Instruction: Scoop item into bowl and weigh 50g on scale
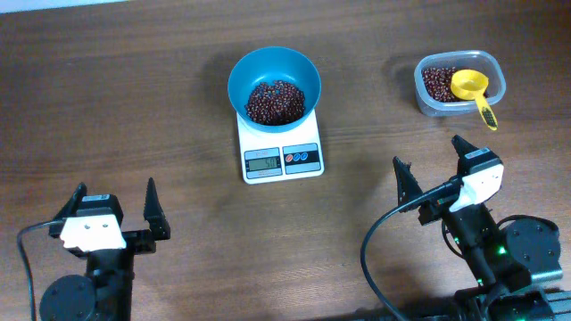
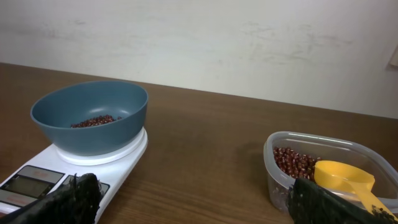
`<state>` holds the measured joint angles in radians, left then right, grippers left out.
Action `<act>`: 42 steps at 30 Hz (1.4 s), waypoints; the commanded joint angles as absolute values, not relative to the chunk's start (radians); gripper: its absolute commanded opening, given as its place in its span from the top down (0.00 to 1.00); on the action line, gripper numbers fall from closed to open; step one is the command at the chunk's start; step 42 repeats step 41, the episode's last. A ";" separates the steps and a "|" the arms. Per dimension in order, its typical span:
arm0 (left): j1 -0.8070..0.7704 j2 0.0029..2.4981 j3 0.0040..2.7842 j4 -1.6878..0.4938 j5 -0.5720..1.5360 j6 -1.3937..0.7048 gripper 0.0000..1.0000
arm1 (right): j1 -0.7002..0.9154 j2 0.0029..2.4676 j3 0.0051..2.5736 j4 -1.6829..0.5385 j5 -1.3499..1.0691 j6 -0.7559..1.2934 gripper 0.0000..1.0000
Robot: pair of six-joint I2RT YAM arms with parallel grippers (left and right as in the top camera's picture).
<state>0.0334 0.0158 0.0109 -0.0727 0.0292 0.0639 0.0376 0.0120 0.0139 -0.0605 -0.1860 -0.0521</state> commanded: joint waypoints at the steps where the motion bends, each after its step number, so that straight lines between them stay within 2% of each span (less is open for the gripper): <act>1: 0.034 0.012 0.009 -0.082 0.030 0.080 0.01 | 0.046 0.004 0.006 -0.062 -0.199 -0.045 0.01; 42: 0.009 0.005 0.009 -0.081 0.030 0.080 0.01 | 0.046 0.004 0.006 -0.062 -0.199 -0.045 0.01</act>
